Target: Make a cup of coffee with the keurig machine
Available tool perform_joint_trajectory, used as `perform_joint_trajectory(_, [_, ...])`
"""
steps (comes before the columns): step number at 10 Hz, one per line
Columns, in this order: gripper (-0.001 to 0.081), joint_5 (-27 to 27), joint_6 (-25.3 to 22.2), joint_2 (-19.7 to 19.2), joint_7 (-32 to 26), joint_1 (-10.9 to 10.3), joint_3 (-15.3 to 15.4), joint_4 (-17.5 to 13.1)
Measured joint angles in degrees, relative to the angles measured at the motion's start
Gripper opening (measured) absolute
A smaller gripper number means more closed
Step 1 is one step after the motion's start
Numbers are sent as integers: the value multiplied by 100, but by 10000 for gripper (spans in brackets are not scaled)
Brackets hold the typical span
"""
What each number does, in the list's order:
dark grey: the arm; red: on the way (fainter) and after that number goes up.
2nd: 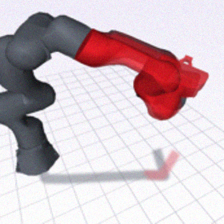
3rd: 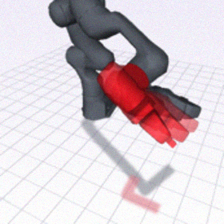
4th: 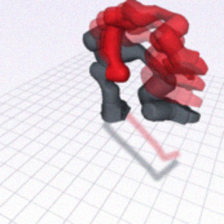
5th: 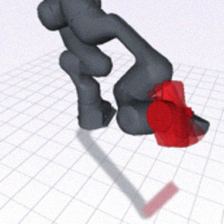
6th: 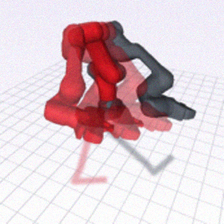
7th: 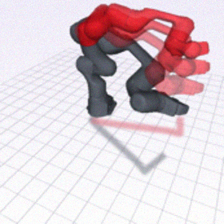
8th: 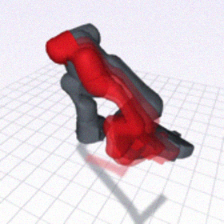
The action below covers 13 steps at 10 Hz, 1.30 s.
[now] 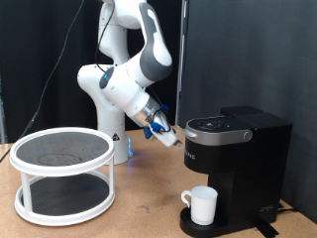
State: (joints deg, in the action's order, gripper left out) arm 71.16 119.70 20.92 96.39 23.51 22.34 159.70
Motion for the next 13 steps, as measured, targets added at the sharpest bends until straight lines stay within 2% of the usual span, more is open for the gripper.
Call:
perform_joint_trajectory(2, [734, -522, -724, 402, 370, 5, -119, -82])
perform_joint_trajectory(4, [734, -995, -1190, 793, 709, 6, -146, -199])
perform_joint_trajectory(7, [734, -982, -1229, 1476, 718, 0, -159, -274])
perform_joint_trajectory(9, [734, -905, -1372, 1842, 762, 1, -270, -364])
perform_joint_trajectory(12, [734, -904, -1637, 2228, 1186, 4, -450, -553])
perform_joint_trajectory(13, [734, -911, -1636, 2223, 1163, 4, -445, -542])
